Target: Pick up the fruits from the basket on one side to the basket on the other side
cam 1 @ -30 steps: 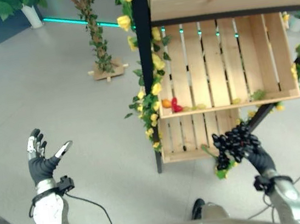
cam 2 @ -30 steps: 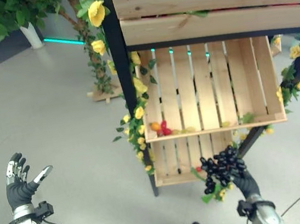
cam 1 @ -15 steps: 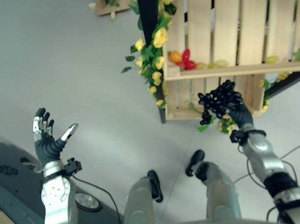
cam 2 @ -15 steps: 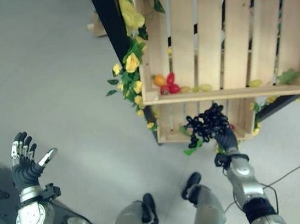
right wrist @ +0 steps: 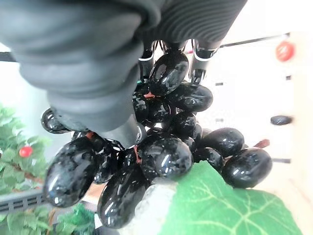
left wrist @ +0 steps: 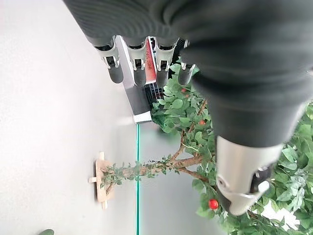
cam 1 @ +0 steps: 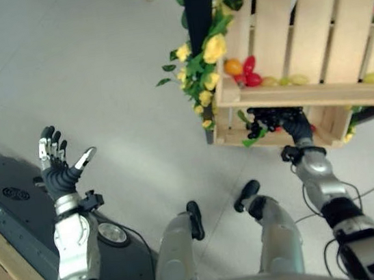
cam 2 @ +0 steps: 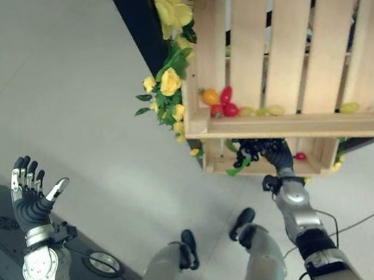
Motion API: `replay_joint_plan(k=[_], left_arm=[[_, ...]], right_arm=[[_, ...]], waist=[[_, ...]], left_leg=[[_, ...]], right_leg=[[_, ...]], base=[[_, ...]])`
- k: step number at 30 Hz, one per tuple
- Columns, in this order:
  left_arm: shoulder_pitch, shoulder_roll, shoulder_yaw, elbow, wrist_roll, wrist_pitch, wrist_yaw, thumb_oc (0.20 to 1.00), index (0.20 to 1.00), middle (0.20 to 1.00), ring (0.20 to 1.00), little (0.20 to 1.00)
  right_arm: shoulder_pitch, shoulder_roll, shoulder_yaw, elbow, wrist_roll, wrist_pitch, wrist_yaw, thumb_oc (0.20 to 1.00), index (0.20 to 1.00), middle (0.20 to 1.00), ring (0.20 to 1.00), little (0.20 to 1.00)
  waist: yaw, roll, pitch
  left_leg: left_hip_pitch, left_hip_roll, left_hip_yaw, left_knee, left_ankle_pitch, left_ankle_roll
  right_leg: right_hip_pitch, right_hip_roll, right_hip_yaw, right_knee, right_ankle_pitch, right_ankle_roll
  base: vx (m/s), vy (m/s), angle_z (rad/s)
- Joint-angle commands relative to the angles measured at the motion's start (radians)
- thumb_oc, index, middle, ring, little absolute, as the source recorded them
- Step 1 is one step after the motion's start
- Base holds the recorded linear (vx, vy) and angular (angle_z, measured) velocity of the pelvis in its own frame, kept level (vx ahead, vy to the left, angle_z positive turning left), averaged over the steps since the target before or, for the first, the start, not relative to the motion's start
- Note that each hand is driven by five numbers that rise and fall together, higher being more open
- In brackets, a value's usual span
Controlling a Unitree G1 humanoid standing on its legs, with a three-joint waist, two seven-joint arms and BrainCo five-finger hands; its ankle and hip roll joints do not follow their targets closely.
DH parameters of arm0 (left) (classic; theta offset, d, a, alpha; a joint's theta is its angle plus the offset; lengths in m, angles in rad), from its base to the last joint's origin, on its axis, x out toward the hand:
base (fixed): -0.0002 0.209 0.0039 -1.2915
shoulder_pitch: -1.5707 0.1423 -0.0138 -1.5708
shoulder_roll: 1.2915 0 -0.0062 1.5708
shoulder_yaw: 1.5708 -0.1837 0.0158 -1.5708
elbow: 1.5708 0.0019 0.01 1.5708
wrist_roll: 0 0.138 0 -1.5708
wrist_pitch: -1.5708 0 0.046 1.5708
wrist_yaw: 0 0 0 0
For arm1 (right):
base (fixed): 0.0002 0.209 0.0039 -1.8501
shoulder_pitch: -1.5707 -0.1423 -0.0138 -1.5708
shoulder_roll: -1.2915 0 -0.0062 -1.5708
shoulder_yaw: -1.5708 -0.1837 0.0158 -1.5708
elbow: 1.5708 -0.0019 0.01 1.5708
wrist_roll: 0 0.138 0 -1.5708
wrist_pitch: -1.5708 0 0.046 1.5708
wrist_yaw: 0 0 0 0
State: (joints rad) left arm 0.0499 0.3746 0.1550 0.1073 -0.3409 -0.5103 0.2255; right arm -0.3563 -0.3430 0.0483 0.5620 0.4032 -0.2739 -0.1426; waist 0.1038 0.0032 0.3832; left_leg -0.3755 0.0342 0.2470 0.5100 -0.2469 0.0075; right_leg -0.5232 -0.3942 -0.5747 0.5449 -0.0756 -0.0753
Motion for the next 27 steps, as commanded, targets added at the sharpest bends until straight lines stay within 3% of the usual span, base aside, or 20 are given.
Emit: replay_joint_plan(k=[1,11,12,13,14,27], left_arm=[[0.016,0.042,-0.016,-0.092,-0.021,-0.076,0.006,1.0,1.0,1.0,1.0,1.0],[0.02,0.044,-0.008,-0.081,-0.021,-0.077,0.004,1.0,1.0,1.0,1.0,1.0],[0.02,0.044,-0.008,-0.081,-0.021,-0.077,0.004,1.0,1.0,1.0,1.0,1.0],[0.02,0.044,-0.009,-0.08,-0.022,-0.077,0.002,1.0,1.0,1.0,1.0,1.0],[0.021,0.044,-0.01,-0.08,-0.024,-0.077,0.0,1.0,1.0,1.0,1.0,1.0],[0.026,0.047,-0.01,-0.076,-0.021,-0.072,-0.008,1.0,1.0,1.0,1.0,1.0]], right_arm=[[-0.057,-0.026,0.013,-0.01,-0.025,-0.109,-0.014,0.2,0.2,0.2,0.2,0.2],[-0.058,-0.02,0.011,0.015,-0.025,-0.107,-0.019,0.2,0.2,0.2,0.2,0.2],[-0.058,-0.02,0.011,0.016,-0.024,-0.107,-0.019,0.36,0.36,0.36,0.36,0.36],[-0.056,-0.017,0.009,0.022,-0.016,-0.106,-0.016,0.925,0.925,0.925,0.925,0.925],[-0.055,-0.017,0.007,0.024,-0.012,-0.105,-0.013,1.0,1.0,1.0,1.0,1.0],[-0.053,-0.015,-0.007,0.025,-0.007,-0.106,-0.026,1.0,1.0,1.0,1.0,1.0]], waist=[[0.017,0.0,-0.054],[0.02,-0.002,-0.056],[0.02,-0.002,-0.056],[0.02,-0.002,-0.057],[0.02,-0.002,-0.058],[0.017,-0.003,-0.058]], left_leg=[[0.036,-0.02,-0.028,0.038,-0.091,-0.005],[0.059,-0.026,-0.03,0.021,-0.088,0.0],[0.059,-0.026,-0.03,0.021,-0.087,0.0],[0.062,-0.027,-0.03,0.017,-0.087,0.001],[0.065,-0.028,-0.03,0.013,-0.086,0.001],[0.075,-0.036,-0.03,-0.007,-0.075,0.005]], right_leg=[[0.065,-0.021,0.012,-0.04,0.027,0.188],[0.083,-0.025,0.013,-0.05,0.04,0.19],[0.084,-0.025,0.013,-0.051,0.04,0.19],[0.086,-0.024,0.013,-0.054,0.041,0.191],[0.088,-0.023,0.011,-0.057,0.043,0.191],[0.097,-0.022,0.013,-0.075,0.056,0.193]], base=[[0.01,-0.007,0.06],[0.0,0.0,0.02],[0.0,0.0,0.0],[0.0,0.0,0.0],[0.0,0.0,0.0],[0.0,0.0,0.0]])
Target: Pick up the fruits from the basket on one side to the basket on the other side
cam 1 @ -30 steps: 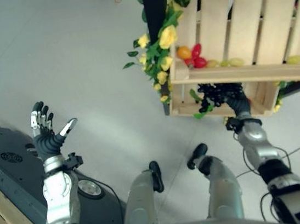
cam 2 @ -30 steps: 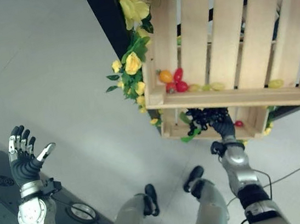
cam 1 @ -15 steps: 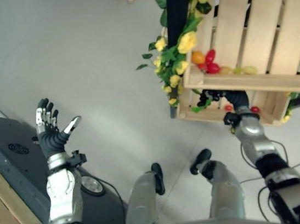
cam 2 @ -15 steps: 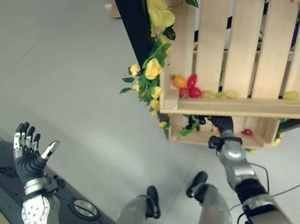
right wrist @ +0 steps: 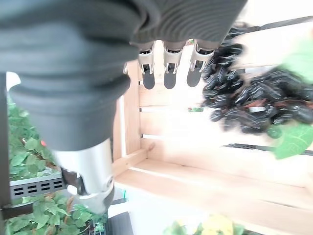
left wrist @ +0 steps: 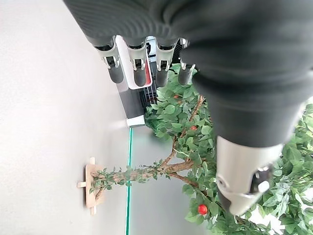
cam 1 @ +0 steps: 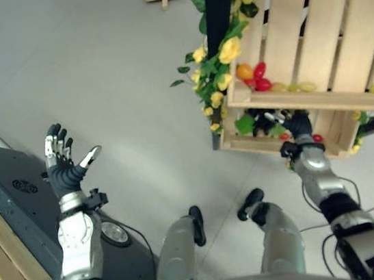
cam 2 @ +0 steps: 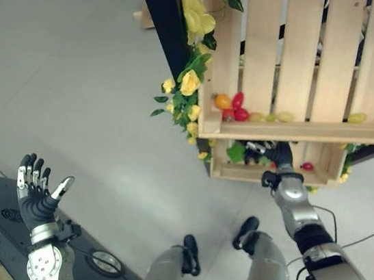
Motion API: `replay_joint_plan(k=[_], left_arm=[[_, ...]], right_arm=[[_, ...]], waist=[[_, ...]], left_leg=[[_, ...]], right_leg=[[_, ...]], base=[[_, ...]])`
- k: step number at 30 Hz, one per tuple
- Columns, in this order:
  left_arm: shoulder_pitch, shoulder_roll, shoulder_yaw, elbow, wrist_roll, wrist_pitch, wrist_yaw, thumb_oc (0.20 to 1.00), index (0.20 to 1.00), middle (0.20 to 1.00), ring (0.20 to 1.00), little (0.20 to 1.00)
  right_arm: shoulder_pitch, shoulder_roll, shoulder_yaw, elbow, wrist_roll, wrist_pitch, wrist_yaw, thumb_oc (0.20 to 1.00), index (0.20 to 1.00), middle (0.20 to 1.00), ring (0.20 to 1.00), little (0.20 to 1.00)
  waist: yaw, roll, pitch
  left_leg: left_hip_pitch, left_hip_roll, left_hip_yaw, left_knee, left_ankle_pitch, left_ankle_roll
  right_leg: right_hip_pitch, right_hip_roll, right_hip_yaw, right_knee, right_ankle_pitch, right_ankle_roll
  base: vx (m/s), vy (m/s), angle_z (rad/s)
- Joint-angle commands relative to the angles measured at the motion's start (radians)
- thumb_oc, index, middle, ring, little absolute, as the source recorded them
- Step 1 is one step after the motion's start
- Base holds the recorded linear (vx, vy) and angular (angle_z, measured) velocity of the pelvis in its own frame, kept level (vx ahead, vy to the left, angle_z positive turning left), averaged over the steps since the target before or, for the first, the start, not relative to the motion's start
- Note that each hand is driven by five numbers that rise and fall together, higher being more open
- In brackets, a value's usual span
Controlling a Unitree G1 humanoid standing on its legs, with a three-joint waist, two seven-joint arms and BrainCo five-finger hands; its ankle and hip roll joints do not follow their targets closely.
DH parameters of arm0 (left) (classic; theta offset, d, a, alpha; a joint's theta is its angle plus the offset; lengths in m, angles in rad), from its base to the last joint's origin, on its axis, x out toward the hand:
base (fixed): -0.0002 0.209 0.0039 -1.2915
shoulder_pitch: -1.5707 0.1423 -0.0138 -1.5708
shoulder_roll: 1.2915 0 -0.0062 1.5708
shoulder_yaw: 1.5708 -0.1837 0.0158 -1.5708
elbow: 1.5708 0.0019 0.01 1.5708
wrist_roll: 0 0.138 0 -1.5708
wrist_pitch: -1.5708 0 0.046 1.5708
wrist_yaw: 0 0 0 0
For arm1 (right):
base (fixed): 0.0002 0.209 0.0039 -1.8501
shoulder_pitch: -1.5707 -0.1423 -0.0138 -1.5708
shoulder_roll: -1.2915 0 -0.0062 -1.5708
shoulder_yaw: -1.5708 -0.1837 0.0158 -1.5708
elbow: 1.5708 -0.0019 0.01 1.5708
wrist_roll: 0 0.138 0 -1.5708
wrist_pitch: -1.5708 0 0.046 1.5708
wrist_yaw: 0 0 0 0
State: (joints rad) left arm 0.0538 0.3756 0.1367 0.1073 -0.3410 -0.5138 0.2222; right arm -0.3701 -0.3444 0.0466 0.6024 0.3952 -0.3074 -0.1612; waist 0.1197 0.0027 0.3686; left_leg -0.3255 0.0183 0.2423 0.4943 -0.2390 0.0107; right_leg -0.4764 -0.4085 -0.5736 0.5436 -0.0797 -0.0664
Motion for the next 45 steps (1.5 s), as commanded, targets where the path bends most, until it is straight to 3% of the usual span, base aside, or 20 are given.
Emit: replay_joint_plan(k=[1,7,17,25,34,39,45], left_arm=[[0.024,0.048,0.007,-0.075,-0.016,-0.068,-0.004,1.0,1.0,1.0,1.0,1.0],[0.028,0.048,0.006,-0.075,-0.021,-0.068,-0.004,1.0,1.0,1.0,1.0,1.0],[0.028,0.047,0.007,-0.072,-0.016,-0.045,0.013,1.0,1.0,1.0,1.0,1.0],[0.026,0.042,0.011,-0.07,-0.009,-0.041,0.014,1.0,1.0,1.0,1.0,1.0],[0.042,0.042,0.008,-0.065,-0.006,-0.031,-0.014,1.0,1.0,1.0,1.0,1.0],[0.068,0.041,0.041,-0.058,0.016,-0.014,-0.025,1.0,1.0,1.0,1.0,1.0],[0.097,0.023,0.078,-0.073,0.017,-0.005,-0.04,1.0,1.0,1.0,1.0,1.0]], right_arm=[[-0.037,-0.014,-0.007,-0.013,0.003,-0.072,-0.008,1.0,1.0,1.0,1.0,1.0],[-0.035,-0.001,-0.012,-0.008,0.033,-0.073,-0.005,1.0,1.0,1.0,1.0,1.0],[-0.032,0.076,-0.007,-0.034,0.249,-0.077,0.053,1.0,1.0,1.0,1.0,1.0],[-0.016,0.07,0.024,-0.064,0.191,-0.067,0.053,1.0,1.0,1.0,1.0,1.0],[0.055,0.057,0.001,-0.088,0.184,-0.06,0.068,1.0,1.0,1.0,1.0,1.0],[0.125,0.053,-0.025,-0.078,0.161,-0.049,0.084,1.0,1.0,1.0,1.0,1.0],[0.166,0.049,-0.038,-0.055,0.112,-0.033,0.091,1.0,1.0,1.0,1.0,1.0]], waist=[[0.0,-0.003,-0.044],[-0.002,-0.003,-0.046],[-0.003,-0.008,-0.046],[-0.007,-0.017,-0.051],[-0.017,-0.03,-0.115],[-0.026,-0.044,-0.173],[-0.023,-0.055,-0.222]], left_leg=[[0.027,-0.02,-0.025,0.004,-0.081,0.001],[0.034,-0.026,-0.029,-0.021,-0.069,0.001],[0.044,-0.03,-0.038,-0.059,-0.05,-0.003],[0.064,-0.03,-0.046,-0.084,-0.038,-0.009],[0.153,-0.046,-0.067,-0.254,0.054,-0.02],[0.227,-0.05,-0.083,-0.378,0.121,-0.045],[0.276,-0.04,-0.078,-0.408,0.129,-0.06]], right_leg=[[0.053,-0.006,0.012,-0.078,0.062,0.184],[0.059,0.001,0.011,-0.098,0.071,0.185],[0.071,0.017,0.012,-0.131,0.082,0.185],[0.096,0.029,0.01,-0.161,0.094,0.187],[0.206,0.081,-0.014,-0.32,0.154,0.207],[0.3,0.132,-0.026,-0.431,0.164,0.211],[0.382,0.153,-0.04,-0.488,0.159,0.21]], base=[[0.0,0.0,0.0],[0.0,0.001,0.01],[0.0,-0.001,0.01],[0.0,-0.006,0.02],[0.02,-0.006,0.08],[0.03,-0.033,0.1],[0.03,-0.025,0.03]])
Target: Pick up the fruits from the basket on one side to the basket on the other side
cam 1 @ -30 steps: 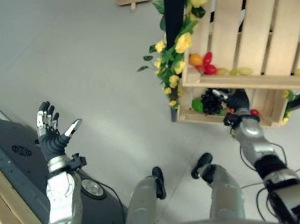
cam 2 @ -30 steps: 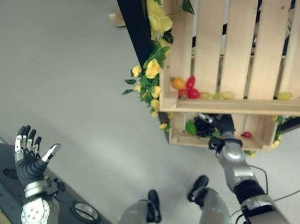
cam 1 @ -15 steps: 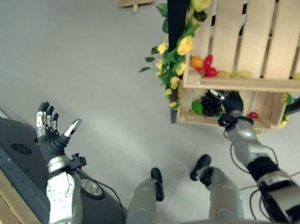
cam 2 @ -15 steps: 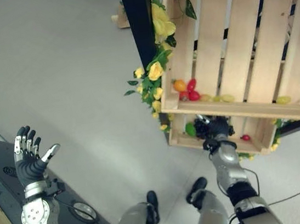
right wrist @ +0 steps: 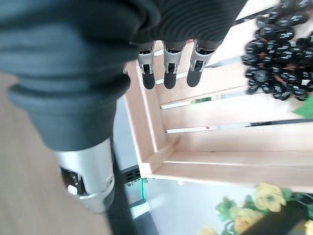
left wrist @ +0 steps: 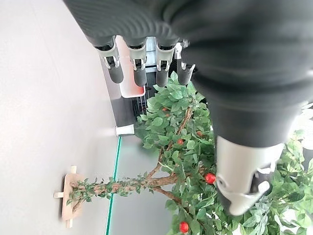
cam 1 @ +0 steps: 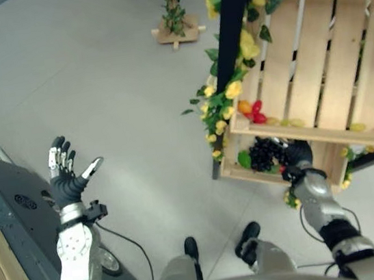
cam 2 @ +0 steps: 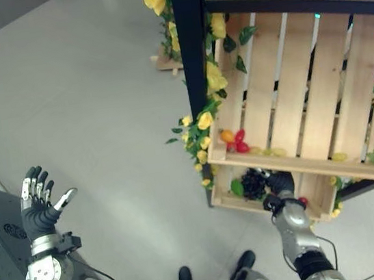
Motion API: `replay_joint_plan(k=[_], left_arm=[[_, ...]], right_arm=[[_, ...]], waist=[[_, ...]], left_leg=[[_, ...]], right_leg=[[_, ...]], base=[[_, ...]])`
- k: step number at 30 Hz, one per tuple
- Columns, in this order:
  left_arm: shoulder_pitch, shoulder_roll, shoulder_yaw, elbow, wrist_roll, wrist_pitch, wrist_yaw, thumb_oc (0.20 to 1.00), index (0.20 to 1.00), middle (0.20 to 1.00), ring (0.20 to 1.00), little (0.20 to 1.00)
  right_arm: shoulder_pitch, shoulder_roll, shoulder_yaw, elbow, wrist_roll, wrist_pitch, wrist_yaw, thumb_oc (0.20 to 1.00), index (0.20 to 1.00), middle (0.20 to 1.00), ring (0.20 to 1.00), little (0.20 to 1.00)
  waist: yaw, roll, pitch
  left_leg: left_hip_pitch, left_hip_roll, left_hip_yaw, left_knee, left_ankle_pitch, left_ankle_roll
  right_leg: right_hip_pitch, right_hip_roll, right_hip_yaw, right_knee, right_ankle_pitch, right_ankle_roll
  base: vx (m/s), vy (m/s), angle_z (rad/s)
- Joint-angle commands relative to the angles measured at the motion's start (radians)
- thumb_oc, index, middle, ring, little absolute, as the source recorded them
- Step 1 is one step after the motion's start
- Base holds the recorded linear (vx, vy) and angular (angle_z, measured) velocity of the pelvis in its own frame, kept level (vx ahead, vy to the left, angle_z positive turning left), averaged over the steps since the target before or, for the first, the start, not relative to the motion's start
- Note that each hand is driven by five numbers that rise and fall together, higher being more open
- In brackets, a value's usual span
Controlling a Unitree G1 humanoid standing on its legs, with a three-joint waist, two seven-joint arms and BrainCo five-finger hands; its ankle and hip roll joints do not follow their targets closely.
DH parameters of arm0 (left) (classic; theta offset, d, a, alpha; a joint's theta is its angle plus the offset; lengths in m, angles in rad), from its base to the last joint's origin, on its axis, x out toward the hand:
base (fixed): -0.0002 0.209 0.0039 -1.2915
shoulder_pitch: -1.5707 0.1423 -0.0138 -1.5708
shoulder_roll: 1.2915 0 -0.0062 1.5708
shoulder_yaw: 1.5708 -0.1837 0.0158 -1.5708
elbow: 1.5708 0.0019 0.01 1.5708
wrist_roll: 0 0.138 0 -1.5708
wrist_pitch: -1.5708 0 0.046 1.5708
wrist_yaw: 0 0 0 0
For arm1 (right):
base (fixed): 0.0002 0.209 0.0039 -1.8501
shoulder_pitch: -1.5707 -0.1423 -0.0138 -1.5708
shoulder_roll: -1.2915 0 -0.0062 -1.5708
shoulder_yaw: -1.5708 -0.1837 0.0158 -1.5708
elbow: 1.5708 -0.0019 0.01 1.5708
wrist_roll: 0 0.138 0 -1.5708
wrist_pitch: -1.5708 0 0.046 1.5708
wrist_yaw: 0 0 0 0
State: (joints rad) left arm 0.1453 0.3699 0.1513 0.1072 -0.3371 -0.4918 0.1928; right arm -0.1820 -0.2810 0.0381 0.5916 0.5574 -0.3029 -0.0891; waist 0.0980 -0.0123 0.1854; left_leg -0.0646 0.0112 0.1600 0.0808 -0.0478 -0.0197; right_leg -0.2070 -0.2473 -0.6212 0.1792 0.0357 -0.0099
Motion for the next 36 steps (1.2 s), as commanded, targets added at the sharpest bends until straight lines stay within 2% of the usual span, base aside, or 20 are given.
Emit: replay_joint_plan(k=[1,9,17,25,32,36], left_arm=[[0.007,0.028,0.064,-0.074,0.013,-0.027,-0.01,1.0,1.0,1.0,1.0,1.0],[0.024,0.012,0.084,-0.076,0.022,-0.02,-0.01,1.0,1.0,1.0,1.0,1.0],[0.025,0.007,0.1,-0.07,0.038,-0.017,0.002,1.0,1.0,1.0,1.0,1.0],[0.003,0.02,0.105,-0.071,0.075,-0.019,0.033,1.0,1.0,1.0,1.0,1.0],[-0.009,0.018,0.126,-0.115,0.104,-0.014,0.059,1.0,1.0,1.0,1.0,1.0],[0.035,-0.005,0.231,-0.147,0.103,-0.027,0.098,1.0,1.0,1.0,1.0,1.0]], right_arm=[[-0.022,-0.015,-0.029,-0.044,-0.05,-0.038,0.019,1.0,1.0,1.0,1.0,1.0],[0.018,-0.008,-0.036,-0.013,-0.075,-0.021,0.021,1.0,1.0,1.0,1.0,1.0],[0.071,-0.007,-0.042,-0.009,-0.1,-0.021,0.033,1.0,1.0,1.0,1.0,1.0],[0.165,-0.024,-0.075,-0.062,-0.157,-0.035,0.035,1.0,1.0,1.0,1.0,1.0],[0.25,-0.048,-0.182,-0.105,-0.189,-0.053,0.016,1.0,1.0,1.0,1.0,1.0],[0.284,-0.054,-0.206,-0.077,-0.212,-0.054,-0.003,1.0,1.0,1.0,1.0,1.0]], waist=[[-0.001,-0.04,-0.039],[0.001,-0.042,-0.086],[-0.004,-0.038,-0.101],[-0.002,-0.03,-0.068],[0.024,-0.013,-0.036],[0.034,-0.002,-0.023]], left_leg=[[0.017,-0.032,0.004,0.005,-0.062,-0.03],[0.06,-0.023,0.019,-0.011,-0.058,-0.043],[0.076,-0.021,0.017,-0.016,-0.057,-0.043],[0.055,-0.023,-0.006,0.047,-0.086,-0.031],[0.033,-0.024,-0.035,0.081,-0.106,-0.024],[0.025,-0.028,-0.042,0.074,-0.103,-0.022]], right_leg=[[0.115,-0.007,0.008,-0.125,0.045,0.154],[0.175,0.009,0.004,-0.16,0.044,0.154],[0.191,0.014,0.01,-0.164,0.041,0.152],[0.18,0.0,0.01,-0.112,0.021,0.151],[0.185,-0.001,-0.018,-0.092,0.016,0.163],[0.174,0.003,-0.016,-0.089,0.013,0.163]], base=[[0.05,-0.03,0.05],[0.01,-0.004,0.01],[0.0,0.0,0.0],[-0.01,0.001,0.01],[-0.02,0.025,0.2],[-0.02,0.038,0.09]])
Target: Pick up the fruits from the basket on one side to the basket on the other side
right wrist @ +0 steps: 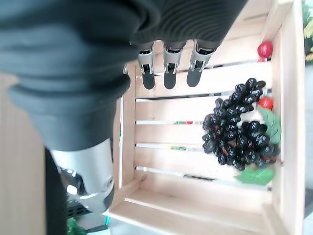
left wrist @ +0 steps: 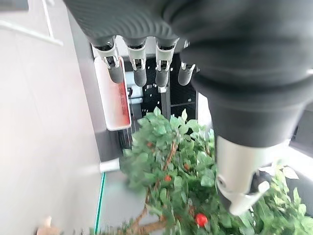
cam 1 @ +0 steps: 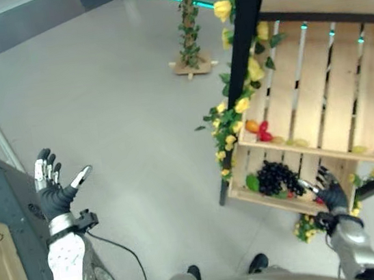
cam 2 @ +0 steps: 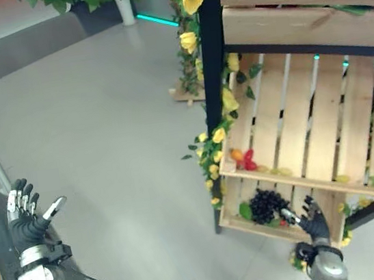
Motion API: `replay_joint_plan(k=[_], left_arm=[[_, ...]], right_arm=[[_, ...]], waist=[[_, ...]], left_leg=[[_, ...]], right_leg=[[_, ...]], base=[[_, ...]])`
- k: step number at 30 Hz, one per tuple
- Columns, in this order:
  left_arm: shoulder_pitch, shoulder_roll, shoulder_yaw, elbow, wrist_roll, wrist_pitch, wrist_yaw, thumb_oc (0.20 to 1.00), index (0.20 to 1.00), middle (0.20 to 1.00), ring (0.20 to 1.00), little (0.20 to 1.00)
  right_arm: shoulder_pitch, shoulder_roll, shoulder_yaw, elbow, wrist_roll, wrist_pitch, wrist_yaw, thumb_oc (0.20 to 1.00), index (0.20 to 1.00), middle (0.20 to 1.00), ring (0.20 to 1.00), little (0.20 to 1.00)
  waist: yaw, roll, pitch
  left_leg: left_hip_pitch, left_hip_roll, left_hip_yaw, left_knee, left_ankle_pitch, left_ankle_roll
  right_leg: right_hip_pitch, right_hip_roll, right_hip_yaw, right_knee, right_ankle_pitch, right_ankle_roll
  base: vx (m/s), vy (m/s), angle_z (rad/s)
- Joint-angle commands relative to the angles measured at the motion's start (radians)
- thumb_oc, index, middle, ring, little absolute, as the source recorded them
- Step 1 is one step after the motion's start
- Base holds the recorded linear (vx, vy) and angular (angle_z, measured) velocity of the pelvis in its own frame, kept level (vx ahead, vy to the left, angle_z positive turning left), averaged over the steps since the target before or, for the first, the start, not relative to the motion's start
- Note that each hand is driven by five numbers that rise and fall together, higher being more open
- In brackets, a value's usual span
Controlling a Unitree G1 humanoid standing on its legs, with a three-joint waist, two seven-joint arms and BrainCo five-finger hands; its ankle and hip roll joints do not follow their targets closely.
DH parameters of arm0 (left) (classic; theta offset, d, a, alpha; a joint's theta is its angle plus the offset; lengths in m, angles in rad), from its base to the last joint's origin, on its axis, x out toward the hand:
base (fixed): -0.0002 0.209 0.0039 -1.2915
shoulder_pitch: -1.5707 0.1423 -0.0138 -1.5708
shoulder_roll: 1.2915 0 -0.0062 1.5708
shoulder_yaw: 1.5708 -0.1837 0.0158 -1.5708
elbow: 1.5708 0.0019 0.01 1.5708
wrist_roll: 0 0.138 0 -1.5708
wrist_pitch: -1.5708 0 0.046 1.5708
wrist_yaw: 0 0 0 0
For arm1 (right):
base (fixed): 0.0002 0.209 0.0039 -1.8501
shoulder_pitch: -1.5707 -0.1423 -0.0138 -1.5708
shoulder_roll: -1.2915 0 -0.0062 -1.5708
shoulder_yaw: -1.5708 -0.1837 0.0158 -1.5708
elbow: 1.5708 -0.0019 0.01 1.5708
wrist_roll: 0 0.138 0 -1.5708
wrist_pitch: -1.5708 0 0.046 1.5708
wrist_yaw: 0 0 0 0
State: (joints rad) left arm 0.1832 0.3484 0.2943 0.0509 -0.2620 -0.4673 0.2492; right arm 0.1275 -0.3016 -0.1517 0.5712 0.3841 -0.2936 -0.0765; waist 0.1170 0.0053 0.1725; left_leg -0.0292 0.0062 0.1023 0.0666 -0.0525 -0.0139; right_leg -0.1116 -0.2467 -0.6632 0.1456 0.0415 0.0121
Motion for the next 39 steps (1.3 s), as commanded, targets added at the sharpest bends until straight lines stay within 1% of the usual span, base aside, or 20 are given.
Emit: replay_joint_plan(k=[1,6,10,15,17,26,29,34,37,39], left_arm=[[-0.002,0.016,0.089,-0.092,0.028,-0.051,0.041,1.0,1.0,1.0,1.0,1.0],[0.016,-0.003,0.132,-0.088,0.032,-0.053,0.064,1.0,1.0,1.0,1.0,1.0],[0.016,-0.001,0.135,-0.095,0.043,-0.055,0.077,1.0,1.0,1.0,1.0,1.0],[0.021,-0.001,0.149,-0.091,0.043,-0.055,0.082,1.0,1.0,1.0,1.0,1.0],[0.027,-0.008,0.161,-0.096,0.045,-0.05,0.081,1.0,1.0,1.0,1.0,1.0],[0.018,0.011,0.18,-0.107,0.059,-0.042,0.097,1.0,1.0,1.0,1.0,1.0],[0.016,0.013,0.187,-0.102,0.064,-0.043,0.101,1.0,1.0,1.0,1.0,1.0],[0.011,0.012,0.185,-0.087,0.068,-0.031,0.1,1.0,1.0,1.0,1.0,1.0],[0.014,0.01,0.163,-0.057,0.061,-0.012,0.077,1.0,1.0,1.0,1.0,1.0],[0.017,0.013,0.148,-0.032,0.056,-0.006,0.064,1.0,1.0,1.0,1.0,1.0]], right_arm=[[-0.026,-0.033,-0.015,-0.056,-0.039,-0.063,-0.016,1.0,1.0,1.0,1.0,1.0],[-0.015,-0.034,-0.008,-0.009,-0.067,-0.056,-0.015,1.0,1.0,1.0,1.0,1.0],[-0.022,-0.031,0.0,0.018,-0.066,-0.055,-0.017,1.0,1.0,1.0,1.0,1.0],[-0.01,-0.027,0.009,0.004,-0.075,-0.049,-0.009,1.0,1.0,1.0,1.0,1.0],[0.005,-0.019,0.008,0.003,-0.088,-0.043,-0.007,1.0,1.0,1.0,1.0,1.0],[-0.009,-0.024,0.011,0.044,-0.096,-0.032,-0.016,1.0,1.0,1.0,1.0,1.0],[-0.005,-0.023,0.014,0.028,-0.093,-0.03,-0.007,1.0,1.0,1.0,1.0,1.0],[0.022,-0.028,0.004,-0.051,-0.086,-0.021,0.023,1.0,1.0,1.0,1.0,1.0],[0.04,-0.038,0.002,-0.024,-0.1,-0.006,0.028,1.0,1.0,1.0,1.0,1.0],[0.041,-0.047,0.005,0.054,-0.122,0.006,0.014,1.0,1.0,1.0,1.0,1.0]], waist=[[0.014,-0.02,-0.01],[0.012,-0.02,-0.017],[0.014,-0.021,-0.026],[0.014,-0.023,-0.027],[0.018,-0.024,-0.031],[0.039,-0.017,-0.041],[0.038,-0.018,-0.043],[0.027,-0.026,-0.049],[0.02,-0.033,-0.052],[0.018,-0.036,-0.057]], left_leg=[[-0.01,-0.023,0.016,0.087,-0.097,-0.028],[-0.004,-0.022,0.015,0.07,-0.089,-0.029],[0.001,-0.025,0.011,0.053,-0.081,-0.031],[0.005,-0.027,0.004,0.044,-0.076,-0.03],[0.007,-0.03,-0.003,0.043,-0.076,-0.028],[0.009,-0.04,-0.027,0.037,-0.073,-0.026],[0.011,-0.042,-0.031,0.033,-0.071,-0.026],[0.016,-0.044,-0.034,0.027,-0.068,-0.025],[0.02,-0.045,-0.03,0.026,-0.067,-0.024],[0.021,-0.043,-0.027,0.022,-0.064,-0.024]], right_leg=[[0.08,0.002,0.026,-0.056,0.008,0.141],[0.08,0.003,0.024,-0.064,0.012,0.141],[0.081,0.005,0.022,-0.07,0.015,0.144],[0.082,0.004,0.02,-0.068,0.014,0.144],[0.085,0.004,0.015,-0.066,0.013,0.145],[0.093,-0.004,-0.002,-0.062,0.015,0.152],[0.094,-0.006,-0.005,-0.058,0.015,0.153],[0.1,-0.007,-0.005,-0.061,0.019,0.154],[0.104,-0.009,-0.004,-0.065,0.025,0.156],[0.103,-0.008,-0.001,-0.07,0.029,0.157]], base=[[0.01,0.03,0.04],[0.0,0.007,0.02],[0.01,0.006,0.1],[0.0,0.004,0.05],[0.01,0.02,0.05],[0.0,0.017,0.13],[-0.01,0.012,0.06],[-0.02,0.005,0.06],[0.0,0.0,0.0],[0.0,0.0,0.0]])
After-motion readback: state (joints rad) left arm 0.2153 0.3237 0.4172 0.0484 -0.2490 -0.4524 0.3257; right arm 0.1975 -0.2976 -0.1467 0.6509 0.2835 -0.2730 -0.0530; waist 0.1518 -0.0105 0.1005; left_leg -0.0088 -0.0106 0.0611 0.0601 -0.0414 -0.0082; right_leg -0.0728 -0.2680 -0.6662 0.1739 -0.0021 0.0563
